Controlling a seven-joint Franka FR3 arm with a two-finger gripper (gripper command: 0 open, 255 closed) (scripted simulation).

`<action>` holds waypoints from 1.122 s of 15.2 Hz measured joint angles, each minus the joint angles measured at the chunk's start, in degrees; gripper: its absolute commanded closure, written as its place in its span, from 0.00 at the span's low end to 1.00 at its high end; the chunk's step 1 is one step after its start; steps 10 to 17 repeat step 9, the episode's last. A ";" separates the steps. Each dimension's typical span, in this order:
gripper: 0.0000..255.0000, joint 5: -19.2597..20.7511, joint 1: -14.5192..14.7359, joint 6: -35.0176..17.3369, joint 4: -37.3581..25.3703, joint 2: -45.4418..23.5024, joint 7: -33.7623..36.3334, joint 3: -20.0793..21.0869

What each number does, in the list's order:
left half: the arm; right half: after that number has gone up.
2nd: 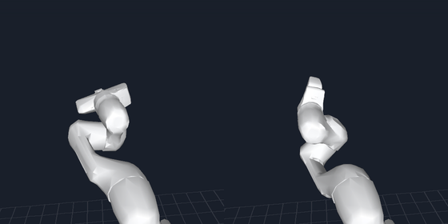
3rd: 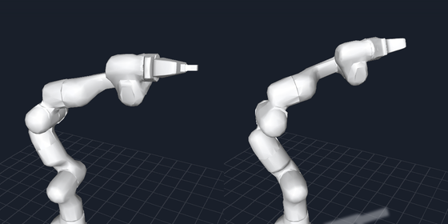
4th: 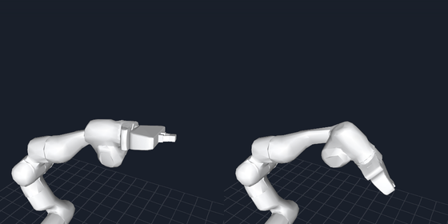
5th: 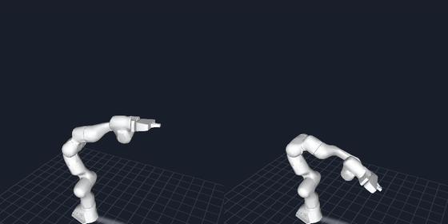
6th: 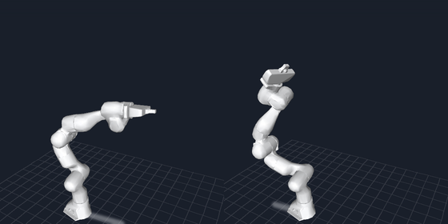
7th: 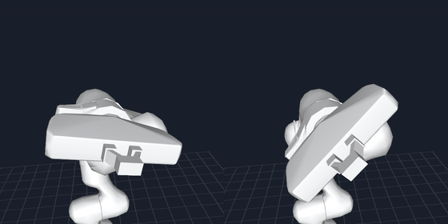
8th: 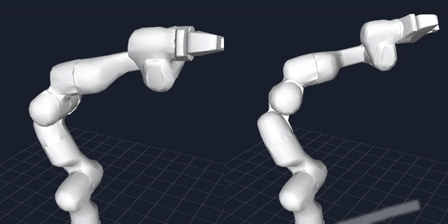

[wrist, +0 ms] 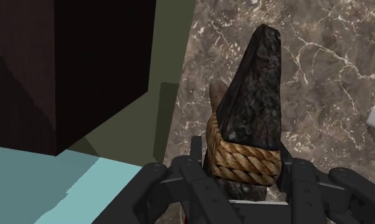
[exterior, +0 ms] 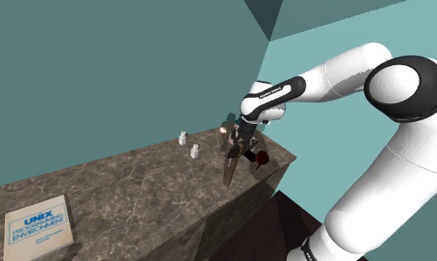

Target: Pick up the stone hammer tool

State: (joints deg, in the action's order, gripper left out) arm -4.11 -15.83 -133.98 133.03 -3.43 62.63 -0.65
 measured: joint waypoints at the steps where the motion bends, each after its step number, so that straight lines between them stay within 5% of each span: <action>1: 1.00 0.07 0.04 0.85 -0.30 0.55 0.17 0.03; 8: 1.00 0.44 -0.05 6.43 -2.51 3.92 0.50 -0.07; 17: 1.00 0.46 -0.04 6.79 -2.49 4.30 0.54 -0.07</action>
